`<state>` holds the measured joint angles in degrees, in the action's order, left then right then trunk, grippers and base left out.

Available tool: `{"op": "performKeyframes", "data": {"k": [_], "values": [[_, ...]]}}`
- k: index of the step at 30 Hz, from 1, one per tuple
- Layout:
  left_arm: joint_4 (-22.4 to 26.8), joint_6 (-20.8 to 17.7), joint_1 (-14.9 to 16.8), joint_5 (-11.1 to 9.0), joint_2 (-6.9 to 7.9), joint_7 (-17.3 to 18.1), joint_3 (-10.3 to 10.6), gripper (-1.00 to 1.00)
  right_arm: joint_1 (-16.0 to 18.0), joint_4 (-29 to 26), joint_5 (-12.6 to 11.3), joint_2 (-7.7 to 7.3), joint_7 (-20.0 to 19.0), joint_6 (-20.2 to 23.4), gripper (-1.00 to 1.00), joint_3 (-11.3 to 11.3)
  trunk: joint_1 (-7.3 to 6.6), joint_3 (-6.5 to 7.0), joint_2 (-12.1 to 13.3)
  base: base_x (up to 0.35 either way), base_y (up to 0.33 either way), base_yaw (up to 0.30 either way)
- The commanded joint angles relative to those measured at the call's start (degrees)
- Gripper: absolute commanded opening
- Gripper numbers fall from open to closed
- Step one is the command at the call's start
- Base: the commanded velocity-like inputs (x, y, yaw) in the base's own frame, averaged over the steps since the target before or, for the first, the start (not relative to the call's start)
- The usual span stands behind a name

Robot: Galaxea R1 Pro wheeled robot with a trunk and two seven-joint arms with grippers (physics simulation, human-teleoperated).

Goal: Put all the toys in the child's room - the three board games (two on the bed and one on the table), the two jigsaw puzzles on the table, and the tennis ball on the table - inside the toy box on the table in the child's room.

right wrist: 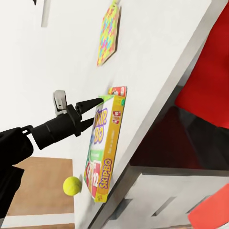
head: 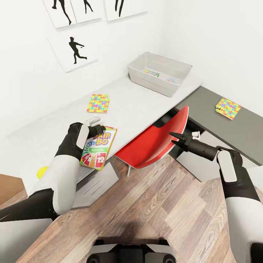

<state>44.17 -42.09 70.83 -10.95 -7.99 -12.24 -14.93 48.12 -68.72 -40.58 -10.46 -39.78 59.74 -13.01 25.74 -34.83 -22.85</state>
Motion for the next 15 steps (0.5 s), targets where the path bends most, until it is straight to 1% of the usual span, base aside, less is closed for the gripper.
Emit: {"op": "performKeyframes", "data": {"k": [1, 4, 8, 15], "values": [[-4.5, -0.4, 0.0, 0.2, -0.06, -0.5, -0.2, 1.0, 0.0, 0.0, 0.3, 0.01, -0.4, 0.3, 1.0, -0.1, 0.05, -0.08, -0.1, 0.0, 0.0, 0.0], [-4.5, -0.4, 0.0, 0.1, -0.08, -0.5, -0.2, 1.0, 0.0, 0.0, 0.3, 0.01, -0.4, 0.3, 1.0, -0.1, 0.05, -0.08, -0.1, 0.0, -0.054, 0.0], [-4.5, -0.4, 0.0, 0.1, -0.09, -0.5, -0.2, 1.0, 0.0, 0.0, 0.3, 0.01, -0.4, 0.3, 1.0, -0.1, 0.05, -0.08, -0.1, 0.0, -0.17, 0.0], [-4.5, -0.4, 0.0, 0.1, -0.09, -0.5, -0.2, 1.0, 0.0, 0.0, 0.3, 0.01, -0.4, 0.3, 1.0, -0.1, 0.05, -0.08, -0.1, 0.0, -0.029, 0.0]]}}
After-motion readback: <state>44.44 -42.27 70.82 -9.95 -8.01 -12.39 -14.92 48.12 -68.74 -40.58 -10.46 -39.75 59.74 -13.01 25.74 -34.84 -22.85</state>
